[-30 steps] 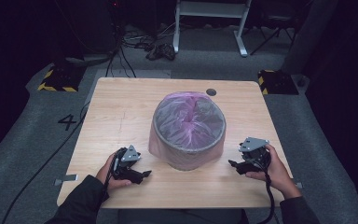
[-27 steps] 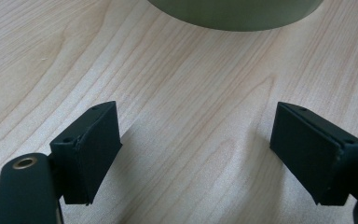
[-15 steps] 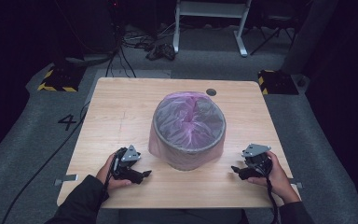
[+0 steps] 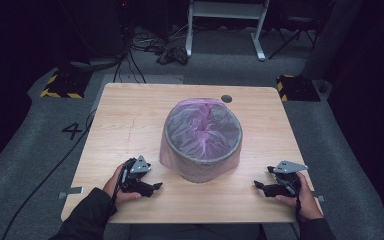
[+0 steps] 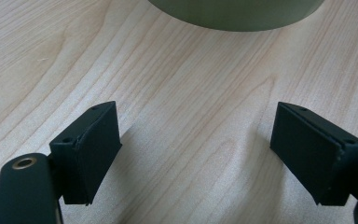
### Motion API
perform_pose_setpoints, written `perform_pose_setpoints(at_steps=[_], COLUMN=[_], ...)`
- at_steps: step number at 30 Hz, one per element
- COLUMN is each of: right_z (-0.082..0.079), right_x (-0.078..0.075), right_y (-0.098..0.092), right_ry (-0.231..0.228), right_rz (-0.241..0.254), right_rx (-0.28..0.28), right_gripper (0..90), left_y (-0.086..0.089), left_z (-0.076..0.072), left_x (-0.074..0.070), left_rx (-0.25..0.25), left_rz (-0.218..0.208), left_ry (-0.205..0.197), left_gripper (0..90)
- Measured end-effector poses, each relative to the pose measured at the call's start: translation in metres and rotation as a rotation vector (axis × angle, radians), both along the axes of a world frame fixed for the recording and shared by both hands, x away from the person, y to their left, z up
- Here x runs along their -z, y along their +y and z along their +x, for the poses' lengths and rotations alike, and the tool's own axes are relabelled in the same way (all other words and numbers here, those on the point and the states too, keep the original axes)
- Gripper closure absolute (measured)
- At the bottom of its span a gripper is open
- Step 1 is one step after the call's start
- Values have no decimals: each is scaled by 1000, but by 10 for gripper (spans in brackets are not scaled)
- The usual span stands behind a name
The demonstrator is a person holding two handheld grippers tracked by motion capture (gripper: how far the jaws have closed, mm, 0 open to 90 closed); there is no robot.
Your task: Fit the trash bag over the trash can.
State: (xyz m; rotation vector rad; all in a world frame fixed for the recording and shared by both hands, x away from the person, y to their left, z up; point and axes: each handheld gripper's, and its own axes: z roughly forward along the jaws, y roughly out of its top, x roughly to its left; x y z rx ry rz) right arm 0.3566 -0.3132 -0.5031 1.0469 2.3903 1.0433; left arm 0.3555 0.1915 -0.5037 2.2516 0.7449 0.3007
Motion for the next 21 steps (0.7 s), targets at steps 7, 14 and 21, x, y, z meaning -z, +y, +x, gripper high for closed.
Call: perform_pose_setpoints(at_steps=[7,14,21], right_z=[-2,-2,-1], right_x=[0,0,0], right_y=[-6,-6,-6], right_ry=[0,2,1], right_rz=[-4,-3,-4], right_rx=[20,19,17], right_gripper=[148,146,145], left_y=[0,-1,-1], left_z=[1,1,1], left_x=[0,0,0], left_rx=[2,2,4], left_rz=[1,0,-1], left_ry=[-4,-5,-4], left_gripper=[154,153,153])
